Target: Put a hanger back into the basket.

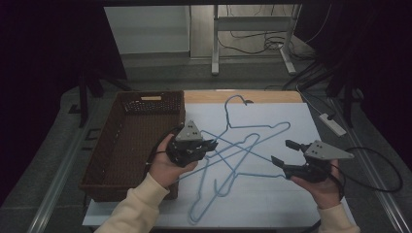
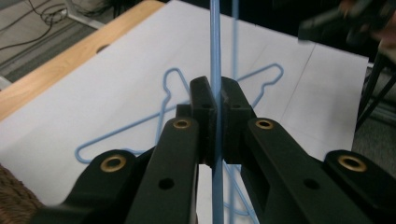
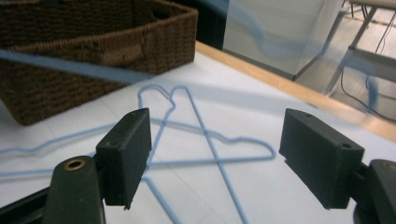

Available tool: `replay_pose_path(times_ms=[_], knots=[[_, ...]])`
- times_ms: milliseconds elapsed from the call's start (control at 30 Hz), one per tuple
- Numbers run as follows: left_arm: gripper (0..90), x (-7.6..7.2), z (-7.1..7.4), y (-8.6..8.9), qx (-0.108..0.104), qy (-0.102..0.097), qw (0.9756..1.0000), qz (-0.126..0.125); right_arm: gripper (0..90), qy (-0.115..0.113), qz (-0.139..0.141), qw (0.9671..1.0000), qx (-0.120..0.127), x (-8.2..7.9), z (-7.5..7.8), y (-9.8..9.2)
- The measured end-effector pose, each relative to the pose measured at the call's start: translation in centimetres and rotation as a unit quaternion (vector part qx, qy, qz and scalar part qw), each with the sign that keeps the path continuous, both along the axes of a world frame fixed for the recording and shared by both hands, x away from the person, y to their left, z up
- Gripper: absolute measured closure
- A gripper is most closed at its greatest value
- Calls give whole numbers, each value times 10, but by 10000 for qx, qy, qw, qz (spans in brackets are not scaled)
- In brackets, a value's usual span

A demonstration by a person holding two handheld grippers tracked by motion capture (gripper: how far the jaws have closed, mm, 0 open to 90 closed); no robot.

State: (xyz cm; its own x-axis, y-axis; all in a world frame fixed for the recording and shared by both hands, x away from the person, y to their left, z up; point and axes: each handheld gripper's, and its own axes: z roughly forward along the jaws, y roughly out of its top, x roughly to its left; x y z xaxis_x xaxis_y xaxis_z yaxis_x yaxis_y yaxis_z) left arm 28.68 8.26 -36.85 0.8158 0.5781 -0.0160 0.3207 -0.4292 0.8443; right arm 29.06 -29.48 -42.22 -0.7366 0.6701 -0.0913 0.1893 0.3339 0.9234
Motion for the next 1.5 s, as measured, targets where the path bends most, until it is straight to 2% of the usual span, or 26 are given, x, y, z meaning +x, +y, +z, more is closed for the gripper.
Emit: replay_pose_path(times_ms=[133,167,333,533,633,800,1033,1100,1133,1267,1300,1333,1500], knots=[[862,0,9,11,-93,-62,9999,130,255,128,-49,9999,-22,-3,-12,-7],[862,0,13,17,-175,-78,9996,191,254,141,-64,9999,-20,-3,-14,-8],[862,-1,21,34,-243,-178,9989,360,251,305,-135,9994,7,-4,-28,-15],[862,-3,25,74,-357,-253,9955,845,249,486,-134,9987,-94,-5,-42,-18],[862,-4,24,93,-378,-272,9931,1073,249,500,-155,9986,-77,-5,-45,-20],[862,-6,20,122,-293,-277,9893,1405,249,600,-229,9979,-53,-4,-49,-24],[862,-7,12,157,-211,-234,9824,1841,247,671,-275,9974,-52,-3,-53,-27],[862,-7,9,165,-171,-232,9806,1939,246,683,-275,9973,-74,-3,-54,-26],[862,-7,9,165,-171,-232,9806,1939,246,683,-275,9973,-74,-3,-54,-26],[862,-5,2,183,-75,-155,9761,2166,244,720,-249,9970,-137,-2,-56,-25],[862,-4,0,190,-56,-123,9740,2261,244,719,-241,9970,-152,-2,-56,-24],[862,-4,0,190,-56,-123,9740,2261,244,719,-241,9970,-152,-2,-56,-24],[862,0,-11,203,52,-35,9691,2466,244,726,-243,9969,-165,-2,-57,-24]])
